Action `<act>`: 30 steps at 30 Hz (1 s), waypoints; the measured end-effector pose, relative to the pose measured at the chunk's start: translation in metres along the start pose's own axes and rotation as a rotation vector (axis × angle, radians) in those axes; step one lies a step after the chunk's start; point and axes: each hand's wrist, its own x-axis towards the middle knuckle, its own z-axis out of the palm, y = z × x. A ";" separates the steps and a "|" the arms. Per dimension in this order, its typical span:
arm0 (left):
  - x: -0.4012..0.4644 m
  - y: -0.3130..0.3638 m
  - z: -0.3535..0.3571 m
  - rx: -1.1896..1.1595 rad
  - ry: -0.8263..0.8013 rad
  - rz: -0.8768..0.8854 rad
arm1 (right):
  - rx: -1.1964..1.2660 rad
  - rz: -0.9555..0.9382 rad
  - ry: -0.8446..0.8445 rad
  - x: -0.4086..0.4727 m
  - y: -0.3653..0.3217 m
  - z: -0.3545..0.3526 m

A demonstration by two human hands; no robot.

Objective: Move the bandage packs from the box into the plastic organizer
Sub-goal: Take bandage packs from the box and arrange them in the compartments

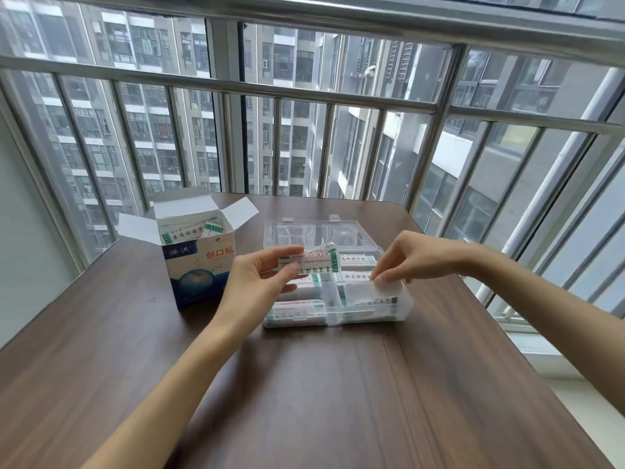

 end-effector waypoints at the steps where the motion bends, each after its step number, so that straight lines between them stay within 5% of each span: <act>1: 0.000 0.000 0.000 -0.004 0.005 0.001 | -0.001 -0.029 0.053 -0.002 0.001 0.002; 8: -0.001 0.002 -0.001 -0.007 0.020 0.009 | -0.144 -0.339 0.667 -0.026 0.010 0.032; 13: -0.003 0.004 -0.002 -0.009 0.028 0.010 | -0.120 -0.377 0.774 -0.041 0.022 0.051; 26: 0.000 0.001 -0.003 -0.010 0.041 -0.007 | -0.224 -0.323 0.648 -0.027 0.024 0.054; 30: 0.000 0.002 -0.003 -0.007 0.026 -0.007 | -0.187 -0.202 0.443 -0.029 0.022 0.052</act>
